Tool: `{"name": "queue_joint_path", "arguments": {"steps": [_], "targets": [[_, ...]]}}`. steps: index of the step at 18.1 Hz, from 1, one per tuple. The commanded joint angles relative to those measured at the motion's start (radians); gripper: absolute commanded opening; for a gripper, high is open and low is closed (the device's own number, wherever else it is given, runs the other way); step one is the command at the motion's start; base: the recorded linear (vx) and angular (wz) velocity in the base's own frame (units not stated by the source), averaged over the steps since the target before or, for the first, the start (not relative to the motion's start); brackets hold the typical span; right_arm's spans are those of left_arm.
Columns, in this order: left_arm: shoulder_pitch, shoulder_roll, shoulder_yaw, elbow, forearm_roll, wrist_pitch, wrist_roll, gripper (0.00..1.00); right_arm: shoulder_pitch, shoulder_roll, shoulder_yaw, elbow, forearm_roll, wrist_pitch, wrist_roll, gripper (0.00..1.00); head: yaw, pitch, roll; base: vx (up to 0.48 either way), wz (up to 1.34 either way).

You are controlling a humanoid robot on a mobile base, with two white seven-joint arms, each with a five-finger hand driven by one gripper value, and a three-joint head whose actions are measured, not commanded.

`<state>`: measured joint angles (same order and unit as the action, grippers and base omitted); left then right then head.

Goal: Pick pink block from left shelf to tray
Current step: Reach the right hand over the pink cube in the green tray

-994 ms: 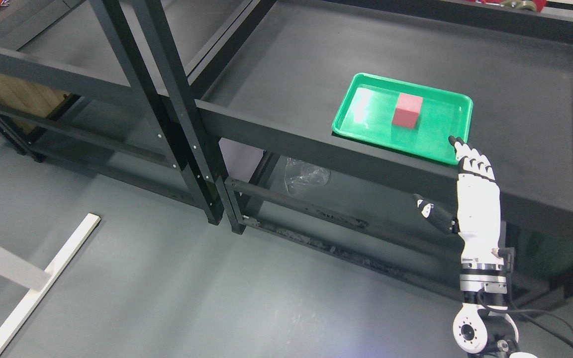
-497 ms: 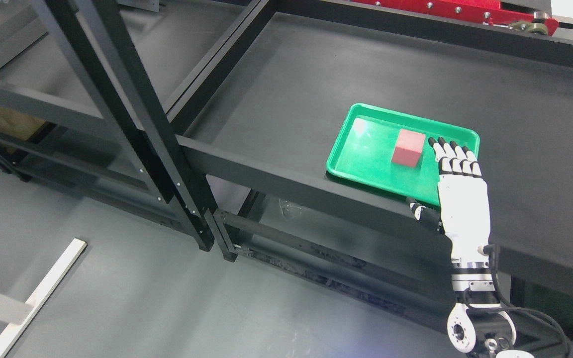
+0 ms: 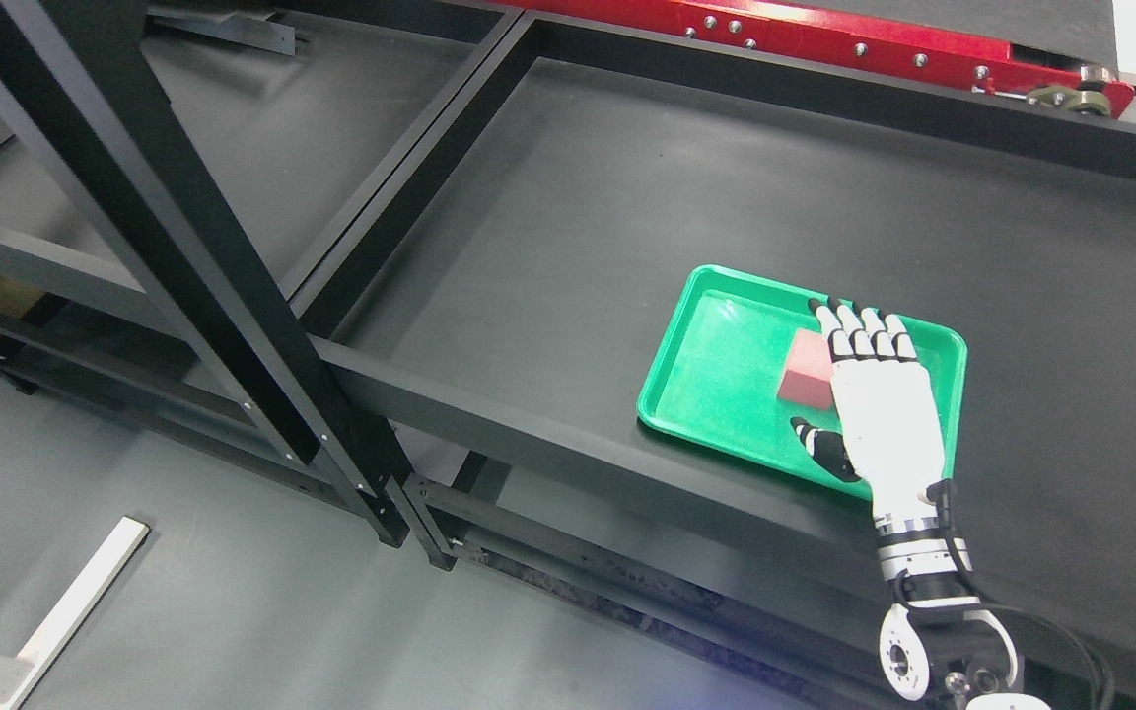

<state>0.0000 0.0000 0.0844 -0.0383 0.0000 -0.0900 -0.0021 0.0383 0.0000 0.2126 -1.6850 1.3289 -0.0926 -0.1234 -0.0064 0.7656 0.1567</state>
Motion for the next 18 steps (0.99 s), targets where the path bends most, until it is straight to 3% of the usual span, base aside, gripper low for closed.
{"name": "queue_joint_path", "arguments": {"steps": [1, 18], "targets": [[-0.011, 0.017, 0.000, 0.000, -0.002, -0.004, 0.001, 1.00, 0.000, -0.029, 0.018, 0.005, -0.002, -0.007, 0.051, 1.00, 0.0000, 0.000, 0.000, 0.178, 0.03], [-0.011, 0.017, 0.000, 0.000, -0.002, -0.004, 0.001, 1.00, -0.004, -0.031, 0.042, 0.094, -0.003, -0.007, 0.249, 1.00, 0.0000, 0.000, 0.000, 0.093, -0.01]]}}
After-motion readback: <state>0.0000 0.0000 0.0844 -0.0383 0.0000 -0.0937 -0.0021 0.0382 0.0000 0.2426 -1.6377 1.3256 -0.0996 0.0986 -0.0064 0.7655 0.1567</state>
